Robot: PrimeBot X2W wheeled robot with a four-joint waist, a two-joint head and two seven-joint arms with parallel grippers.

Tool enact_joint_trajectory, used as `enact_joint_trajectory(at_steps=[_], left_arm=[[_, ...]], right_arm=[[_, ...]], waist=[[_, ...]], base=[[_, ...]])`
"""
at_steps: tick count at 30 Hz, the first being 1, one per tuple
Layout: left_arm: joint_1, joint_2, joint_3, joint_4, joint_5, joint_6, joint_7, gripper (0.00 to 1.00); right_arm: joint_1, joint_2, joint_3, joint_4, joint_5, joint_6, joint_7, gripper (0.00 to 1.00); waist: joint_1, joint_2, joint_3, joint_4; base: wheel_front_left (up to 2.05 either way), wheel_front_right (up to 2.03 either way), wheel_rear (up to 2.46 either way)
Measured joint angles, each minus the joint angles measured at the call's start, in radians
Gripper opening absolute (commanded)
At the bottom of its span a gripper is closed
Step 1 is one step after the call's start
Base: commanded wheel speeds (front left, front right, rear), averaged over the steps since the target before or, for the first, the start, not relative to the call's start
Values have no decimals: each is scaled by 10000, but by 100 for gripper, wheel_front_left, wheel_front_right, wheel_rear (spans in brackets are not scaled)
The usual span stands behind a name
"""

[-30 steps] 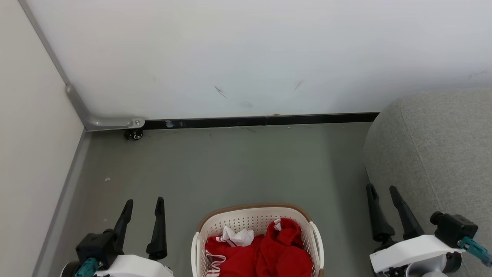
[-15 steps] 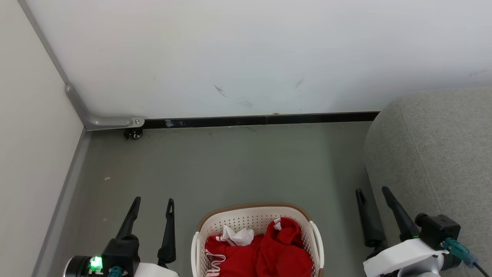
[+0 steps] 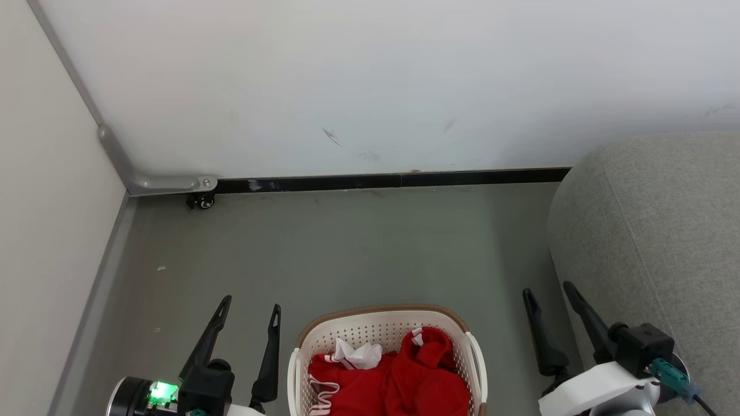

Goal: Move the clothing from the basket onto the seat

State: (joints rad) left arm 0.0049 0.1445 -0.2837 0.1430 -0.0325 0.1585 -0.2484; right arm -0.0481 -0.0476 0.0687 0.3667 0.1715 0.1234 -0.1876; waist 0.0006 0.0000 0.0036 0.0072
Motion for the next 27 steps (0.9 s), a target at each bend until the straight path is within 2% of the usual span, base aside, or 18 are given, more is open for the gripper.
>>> enact_joint_trajectory(at_steps=[27], left_arm=[[-2, -27, 61, 82, -4, -2, -42, 100]], right_arm=[[-163, 0, 82, 52, 313, 0, 0, 100]], waist=[[-1, 0, 1, -1]], base=[[0, 0, 0]])
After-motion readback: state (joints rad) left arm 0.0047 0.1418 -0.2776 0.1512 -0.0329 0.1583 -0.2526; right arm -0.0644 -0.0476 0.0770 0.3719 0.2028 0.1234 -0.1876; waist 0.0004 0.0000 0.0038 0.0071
